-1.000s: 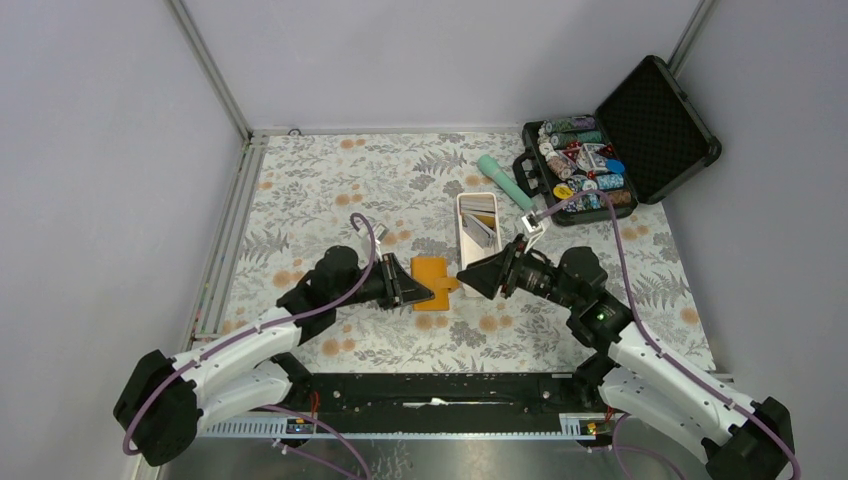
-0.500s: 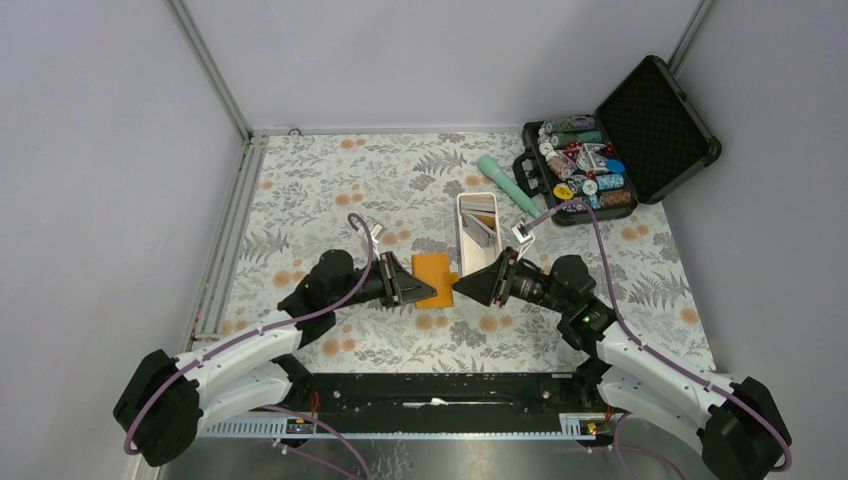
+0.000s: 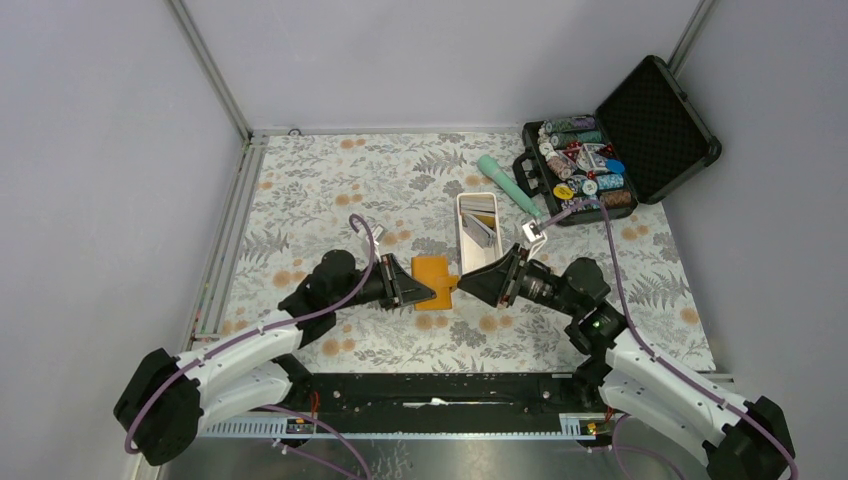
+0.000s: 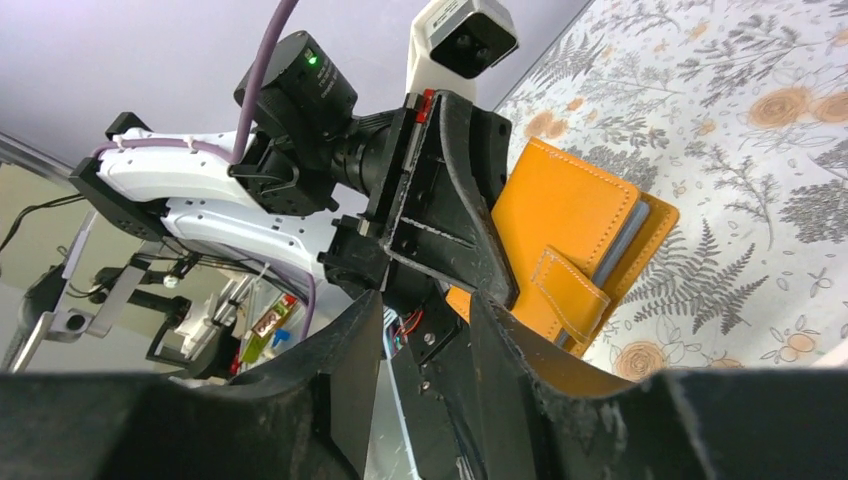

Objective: Put the credit cards into the card holder
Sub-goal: Close the card holder at the center of the board.

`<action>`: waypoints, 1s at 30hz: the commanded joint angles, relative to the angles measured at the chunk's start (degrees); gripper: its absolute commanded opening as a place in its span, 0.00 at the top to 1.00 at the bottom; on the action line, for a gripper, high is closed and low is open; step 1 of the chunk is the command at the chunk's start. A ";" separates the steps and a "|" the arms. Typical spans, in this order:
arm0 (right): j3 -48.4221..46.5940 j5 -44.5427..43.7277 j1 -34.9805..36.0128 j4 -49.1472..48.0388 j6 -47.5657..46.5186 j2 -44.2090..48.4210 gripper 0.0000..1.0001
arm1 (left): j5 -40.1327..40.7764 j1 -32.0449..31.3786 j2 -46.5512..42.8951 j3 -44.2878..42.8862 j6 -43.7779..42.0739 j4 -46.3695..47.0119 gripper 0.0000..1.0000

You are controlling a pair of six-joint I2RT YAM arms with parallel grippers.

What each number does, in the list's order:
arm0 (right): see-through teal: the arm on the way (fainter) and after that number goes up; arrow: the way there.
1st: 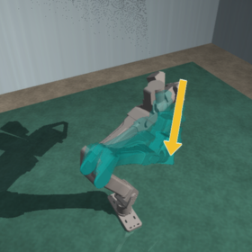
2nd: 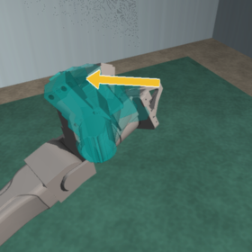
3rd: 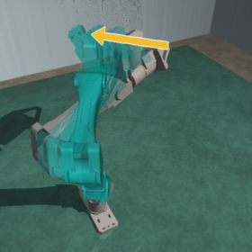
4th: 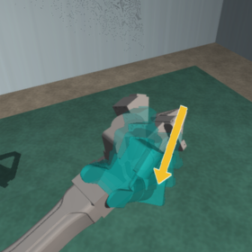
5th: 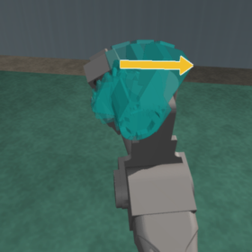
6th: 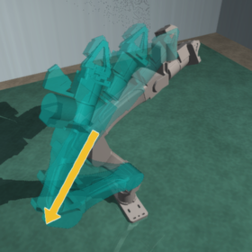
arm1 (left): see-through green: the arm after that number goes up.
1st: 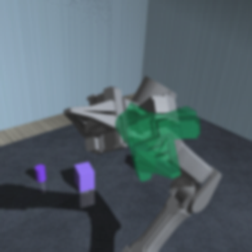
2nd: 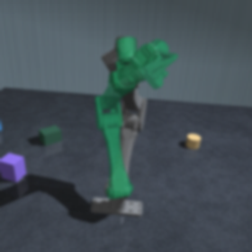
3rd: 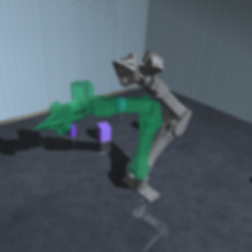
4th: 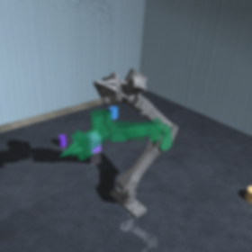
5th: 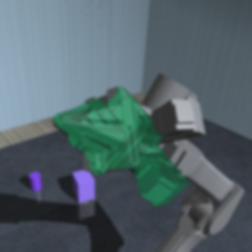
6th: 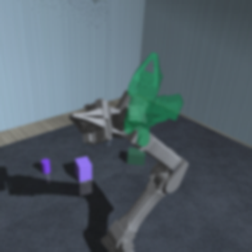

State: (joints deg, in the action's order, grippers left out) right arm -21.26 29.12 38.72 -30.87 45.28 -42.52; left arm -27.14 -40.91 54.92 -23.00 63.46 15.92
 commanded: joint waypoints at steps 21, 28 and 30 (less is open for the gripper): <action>-1.07 1.08 0.21 -6.20 3.12 -5.15 0.37 | -4.55 0.21 -4.87 1.27 0.61 12.35 1.00; -1.63 4.29 0.13 -8.92 4.00 -6.88 0.43 | -4.12 0.21 -4.56 1.32 0.79 11.86 1.00; -1.68 4.45 0.14 -9.01 4.26 -6.84 0.48 | -3.80 0.24 -4.49 1.22 0.79 11.55 1.00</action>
State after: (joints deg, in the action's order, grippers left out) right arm -21.67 30.79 38.72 -35.11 48.47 -49.30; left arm -30.24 -40.91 51.07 -21.47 64.12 23.24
